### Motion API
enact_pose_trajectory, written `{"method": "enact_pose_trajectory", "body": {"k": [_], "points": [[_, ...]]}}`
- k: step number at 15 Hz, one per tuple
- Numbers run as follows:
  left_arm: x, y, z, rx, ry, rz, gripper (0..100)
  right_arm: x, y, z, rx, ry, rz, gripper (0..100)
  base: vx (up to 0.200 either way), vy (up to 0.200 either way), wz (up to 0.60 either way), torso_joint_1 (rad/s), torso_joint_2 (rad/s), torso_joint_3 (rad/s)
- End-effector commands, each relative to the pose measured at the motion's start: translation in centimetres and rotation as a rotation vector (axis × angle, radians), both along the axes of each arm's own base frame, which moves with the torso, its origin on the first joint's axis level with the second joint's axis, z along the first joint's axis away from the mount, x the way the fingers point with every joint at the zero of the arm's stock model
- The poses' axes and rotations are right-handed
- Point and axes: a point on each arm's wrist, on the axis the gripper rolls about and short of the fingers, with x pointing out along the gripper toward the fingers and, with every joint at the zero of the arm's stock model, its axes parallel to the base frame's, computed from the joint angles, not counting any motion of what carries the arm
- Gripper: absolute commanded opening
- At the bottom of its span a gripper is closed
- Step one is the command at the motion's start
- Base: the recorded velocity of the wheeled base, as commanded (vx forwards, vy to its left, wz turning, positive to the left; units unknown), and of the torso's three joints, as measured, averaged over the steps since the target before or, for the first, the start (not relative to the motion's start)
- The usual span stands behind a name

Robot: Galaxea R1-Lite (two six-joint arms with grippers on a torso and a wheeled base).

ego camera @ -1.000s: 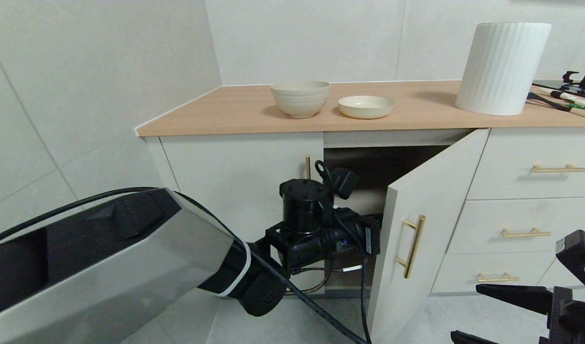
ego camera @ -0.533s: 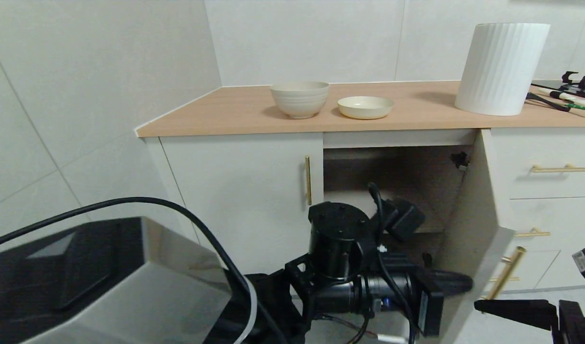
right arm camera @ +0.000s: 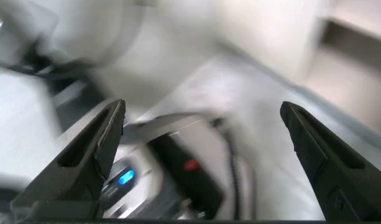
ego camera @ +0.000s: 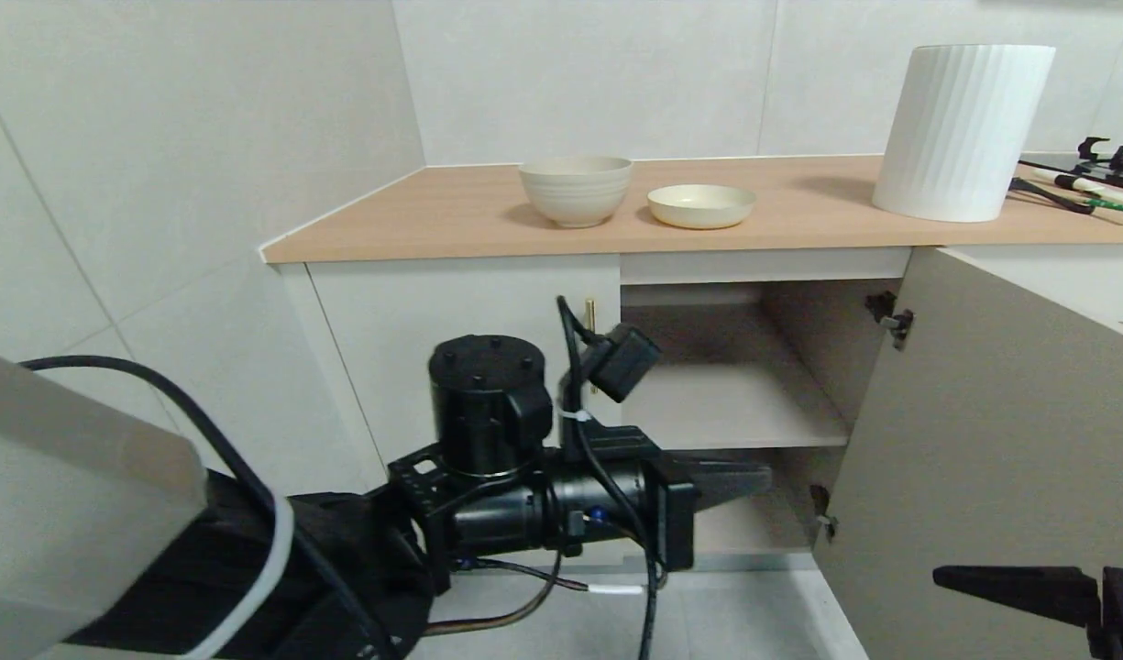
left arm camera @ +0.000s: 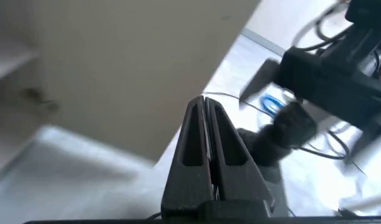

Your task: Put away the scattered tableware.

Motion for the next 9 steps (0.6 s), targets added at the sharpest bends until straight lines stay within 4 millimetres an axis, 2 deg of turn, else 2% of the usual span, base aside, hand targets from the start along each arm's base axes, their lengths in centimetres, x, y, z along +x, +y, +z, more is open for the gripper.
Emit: {"method": "enact_pose_trajectory", "body": {"k": [1, 2, 3, 4, 5, 8, 9], "points": [[-0.5, 6.0, 2.9, 0.003, -0.001, 0.129, 0, 1.6, 0.6, 0.2, -0.035, 0.014, -0.087, 100, 0.0, 0.0, 0.0, 0.0, 0.0, 0.0], [-1.0, 8.3, 3.9, 0.03, 0.031, 0.184, 0, 1.9, 0.7, 0.5, -0.039, 0.004, -0.108, 100, 0.0, 0.0, 0.0, 0.0, 0.0, 0.0], [-1.1, 9.6, 4.4, 0.051, 0.052, 0.219, 0, 2.0, 0.8, 0.9, -0.033, -0.008, -0.117, 100, 0.0, 0.0, 0.0, 0.0, 0.0, 0.0], [-1.4, 12.3, 5.3, 0.089, 0.084, 0.3, 0, 2.5, 1.1, 1.8, -0.026, -0.025, -0.129, 100, 0.0, 0.0, 0.0, 0.0, 0.0, 0.0], [-1.7, 14.0, 5.7, 0.112, 0.089, 0.351, 0, 2.9, 1.3, 2.5, -0.037, -0.027, -0.153, 100, 0.0, 0.0, 0.0, 0.0, 0.0, 0.0], [-3.0, 17.3, 7.0, 0.114, 0.079, 0.457, 0, 4.6, 2.2, 4.7, -0.068, -0.011, -0.2, 100, 0.0, 0.0, 0.0, 0.0, 0.0, 0.0], [-3.9, 18.4, 7.7, 0.108, 0.073, 0.494, 0, 5.9, 2.6, 5.4, -0.068, -0.014, -0.223, 100, 0.0, 0.0, 0.0, 0.0, 0.0, 0.0]]}}
